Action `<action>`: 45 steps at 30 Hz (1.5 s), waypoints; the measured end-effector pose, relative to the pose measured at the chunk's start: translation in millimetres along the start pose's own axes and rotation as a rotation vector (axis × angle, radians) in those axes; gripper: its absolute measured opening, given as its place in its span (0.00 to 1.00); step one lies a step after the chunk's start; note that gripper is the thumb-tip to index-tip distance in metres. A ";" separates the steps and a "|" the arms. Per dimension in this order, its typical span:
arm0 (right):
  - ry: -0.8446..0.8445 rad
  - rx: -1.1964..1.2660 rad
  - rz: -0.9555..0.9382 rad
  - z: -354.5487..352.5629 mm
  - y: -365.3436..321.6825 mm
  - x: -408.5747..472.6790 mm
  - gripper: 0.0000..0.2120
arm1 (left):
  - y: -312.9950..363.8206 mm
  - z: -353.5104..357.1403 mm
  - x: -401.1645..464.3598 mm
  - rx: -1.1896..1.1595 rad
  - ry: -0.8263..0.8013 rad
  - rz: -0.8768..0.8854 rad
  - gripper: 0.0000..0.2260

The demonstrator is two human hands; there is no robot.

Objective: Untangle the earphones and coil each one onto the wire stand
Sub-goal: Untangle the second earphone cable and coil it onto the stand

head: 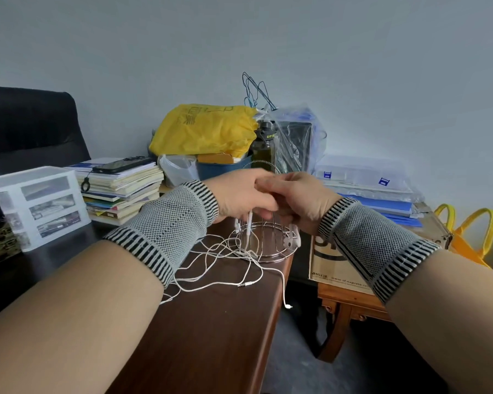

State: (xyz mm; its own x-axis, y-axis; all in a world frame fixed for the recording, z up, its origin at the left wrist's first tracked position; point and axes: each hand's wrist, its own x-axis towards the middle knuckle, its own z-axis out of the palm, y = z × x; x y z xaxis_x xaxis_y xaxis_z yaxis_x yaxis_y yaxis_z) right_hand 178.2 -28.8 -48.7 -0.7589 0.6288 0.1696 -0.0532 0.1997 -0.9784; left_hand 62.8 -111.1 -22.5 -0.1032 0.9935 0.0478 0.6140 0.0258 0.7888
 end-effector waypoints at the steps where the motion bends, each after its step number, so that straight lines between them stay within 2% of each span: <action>1: 0.010 -0.011 -0.007 -2.7 -2.5 0.3 0.15 | -1.3 0.1 -0.3 0.006 -0.011 -0.027 0.04; 3: 0.061 -0.001 -0.016 -10.7 -4.9 1.1 0.15 | -6.8 -4.8 0.3 -0.029 0.023 -0.071 0.08; 5: 0.104 0.026 -0.016 -19.1 -1.4 2.2 0.13 | -7.9 -13.1 -1.4 -0.131 0.113 -0.070 0.08; 11: 0.084 0.060 0.025 -21.8 14.4 2.7 0.06 | -21.2 -30.2 -0.1 -0.370 0.338 -0.073 0.10; 18: 0.175 -0.203 -0.005 -23.1 15.0 6.4 0.04 | -39.5 -31.5 7.0 -0.463 0.486 -0.116 0.10; 24: 0.164 -0.601 -0.095 -25.5 14.4 10.4 0.04 | -41.9 -36.9 11.5 -0.505 0.464 -0.095 0.10; 26: 0.153 -0.641 -0.106 -25.7 14.8 12.0 0.04 | -43.0 -38.2 12.1 -0.534 0.467 -0.086 0.10; 31: 0.149 -0.489 -0.035 -29.4 16.2 14.4 0.07 | -49.2 -39.1 16.4 -0.554 0.523 -0.091 0.11; 36: 0.149 -0.060 -0.005 -30.8 14.3 13.4 0.02 | -57.4 -34.8 21.4 -0.543 0.582 -0.144 0.11; 40: 0.243 0.007 -0.036 -37.0 13.7 15.6 0.03 | -65.0 -31.9 23.9 -0.539 0.602 -0.189 0.10; 45: 0.340 0.246 -0.074 -39.9 12.9 22.3 0.07 | -66.2 -27.8 20.9 -0.521 0.568 -0.191 0.11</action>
State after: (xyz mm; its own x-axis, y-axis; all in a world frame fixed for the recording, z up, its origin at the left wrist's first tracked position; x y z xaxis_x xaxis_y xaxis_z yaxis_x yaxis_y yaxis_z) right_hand 186.5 17.8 -52.8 -0.4917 0.8400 0.2295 -0.2839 0.0946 -0.9542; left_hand -1.7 -95.1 -56.7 -0.6394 0.7650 0.0769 0.1142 -0.0044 0.9934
